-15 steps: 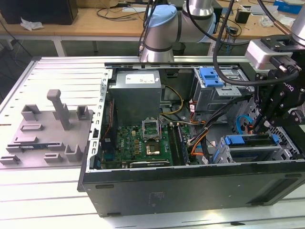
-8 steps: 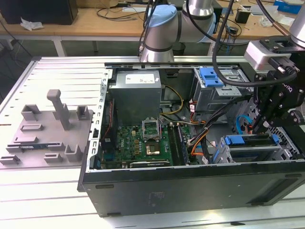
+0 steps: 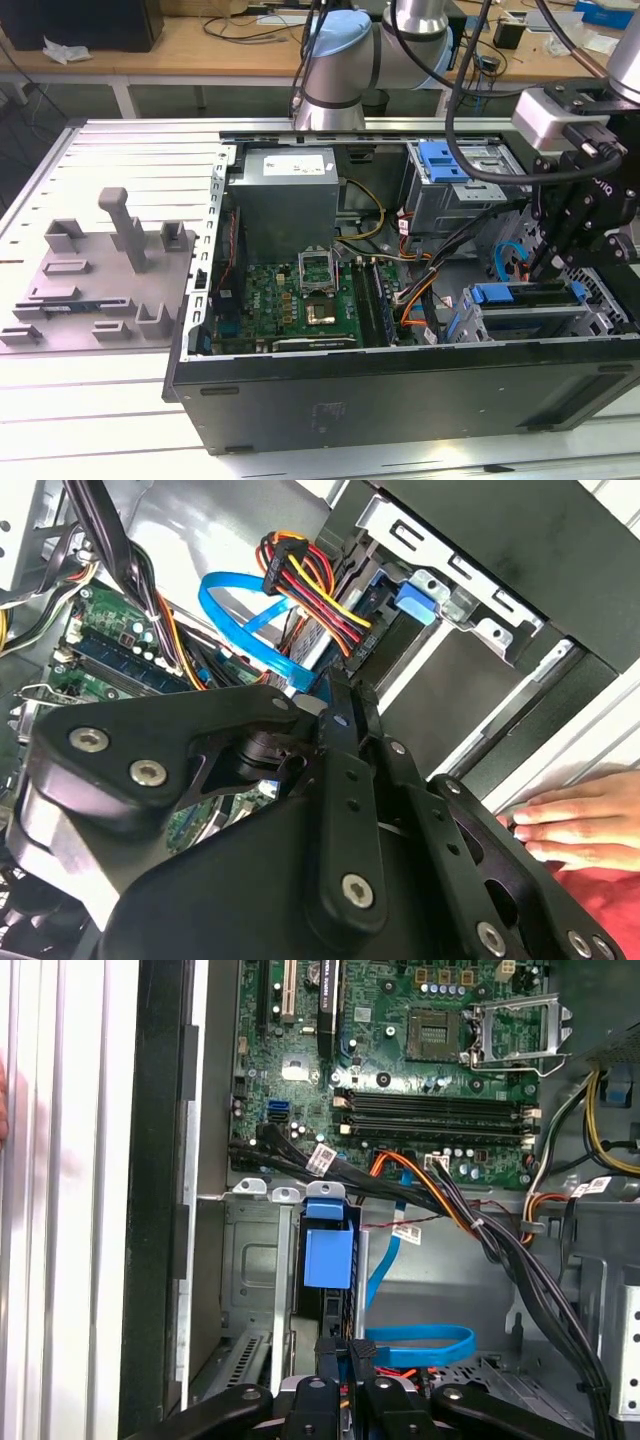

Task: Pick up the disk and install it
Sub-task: 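Insert the second disk wire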

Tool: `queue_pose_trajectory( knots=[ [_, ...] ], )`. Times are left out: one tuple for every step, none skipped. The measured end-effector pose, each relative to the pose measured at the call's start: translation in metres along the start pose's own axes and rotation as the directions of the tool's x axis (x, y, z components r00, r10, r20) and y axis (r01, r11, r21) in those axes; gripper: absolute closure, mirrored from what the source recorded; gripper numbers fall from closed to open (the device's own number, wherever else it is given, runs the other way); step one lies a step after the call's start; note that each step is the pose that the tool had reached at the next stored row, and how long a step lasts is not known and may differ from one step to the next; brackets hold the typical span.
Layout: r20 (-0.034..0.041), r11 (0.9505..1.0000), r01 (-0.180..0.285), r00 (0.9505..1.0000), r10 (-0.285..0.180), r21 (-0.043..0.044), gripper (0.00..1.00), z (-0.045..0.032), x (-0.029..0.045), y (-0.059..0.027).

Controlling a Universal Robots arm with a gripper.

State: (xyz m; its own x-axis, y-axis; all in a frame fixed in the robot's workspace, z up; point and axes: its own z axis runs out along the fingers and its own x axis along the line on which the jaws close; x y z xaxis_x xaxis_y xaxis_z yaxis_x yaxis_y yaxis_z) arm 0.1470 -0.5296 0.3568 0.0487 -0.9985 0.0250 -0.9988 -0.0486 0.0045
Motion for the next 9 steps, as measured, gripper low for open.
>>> queue_pose_trajectory(
  knots=[
    [0.0,1.0,0.0,1.0,0.0,0.0,0.84,0.0003,0.0,0.0],
    [0.0,1.0,0.0,1.0,0.0,0.0,0.84,0.0005,0.0001,0.0],
    [0.0,1.0,0.0,1.0,0.0,0.0,0.84,0.0006,0.0001,0.0],
    [0.0,1.0,0.0,1.0,0.0,0.0,0.84,0.0008,0.0001,0.0],
    [0.0,1.0,0.0,1.0,0.0,-0.0001,0.84,0.001,0.0001,0.0],
    [-0.0001,1.0,0.0,1.0,0.0,0.0,0.84,0.0011,0.0001,0.0],
    [0.0,1.0,0.0,1.0,0.0,-0.0001,0.84,0.0013,0.0001,0.0],
    [-0.0001,1.0,0.0,1.0,0.0,0.0,0.84,0.0015,0.0001,-0.0001],
    [0.0,1.0,0.0,1.0,0.0,0.0,0.84,0.0018,0.0001,-0.0001]
  ],
)
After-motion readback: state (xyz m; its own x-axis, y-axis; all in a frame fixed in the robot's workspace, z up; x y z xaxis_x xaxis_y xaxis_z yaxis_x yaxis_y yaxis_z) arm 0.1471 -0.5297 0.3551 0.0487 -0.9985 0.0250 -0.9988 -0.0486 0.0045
